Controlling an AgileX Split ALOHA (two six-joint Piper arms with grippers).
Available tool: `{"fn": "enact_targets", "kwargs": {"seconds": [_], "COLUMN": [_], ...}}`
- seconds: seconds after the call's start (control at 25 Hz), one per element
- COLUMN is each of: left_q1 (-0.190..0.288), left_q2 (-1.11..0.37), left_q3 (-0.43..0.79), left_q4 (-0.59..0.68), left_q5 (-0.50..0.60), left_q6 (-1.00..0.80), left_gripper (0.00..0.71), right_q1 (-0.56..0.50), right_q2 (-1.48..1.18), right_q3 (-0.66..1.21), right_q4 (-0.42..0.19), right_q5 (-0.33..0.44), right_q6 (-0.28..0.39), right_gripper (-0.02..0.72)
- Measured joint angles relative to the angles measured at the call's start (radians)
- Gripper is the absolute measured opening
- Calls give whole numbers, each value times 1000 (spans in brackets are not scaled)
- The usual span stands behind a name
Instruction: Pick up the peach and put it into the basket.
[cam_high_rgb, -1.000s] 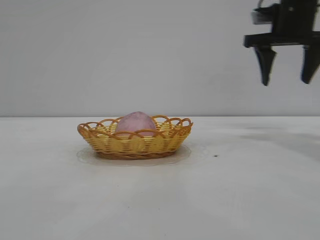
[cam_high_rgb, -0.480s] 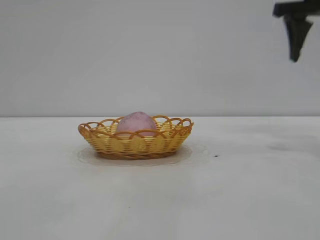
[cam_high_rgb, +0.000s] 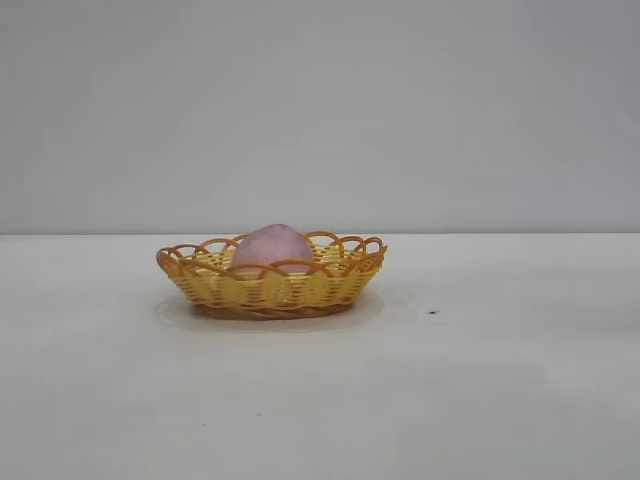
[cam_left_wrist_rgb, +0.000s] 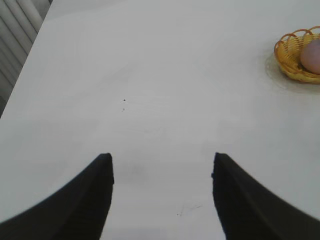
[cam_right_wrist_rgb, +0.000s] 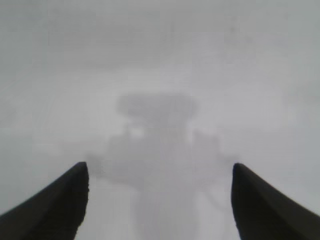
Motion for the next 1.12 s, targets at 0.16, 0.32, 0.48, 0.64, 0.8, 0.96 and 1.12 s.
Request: {"fn": "enact_targets", "kwargs": {"seconds": [0.16,0.32,0.48,0.64,0.8,0.96,1.12], "left_q1": [0,0,0,0,0,0,0], "left_q2": [0,0,0,0,0,0,-1], "left_q3": [0,0,0,0,0,0,2], "left_q4": [0,0,0,0,0,0,0], "left_q5": [0,0,0,0,0,0,0], "left_q6": [0,0,0,0,0,0,0], "left_gripper": [425,425,425,425,425,425,425], "right_q1": [0,0,0,0,0,0,0], "right_q2": [-186,-378,-546,-692,-844,-993,-1028], "right_q3": [98,179,201,201,201,202,205], "right_q4": [11,18,20,40,60,72,91], "right_q5": [53,92,122,133,142,151,158], "right_q6": [0,-1,-25,-47,-80,-101,-133], "right_gripper": [541,541,541,541,541,541,541]}}
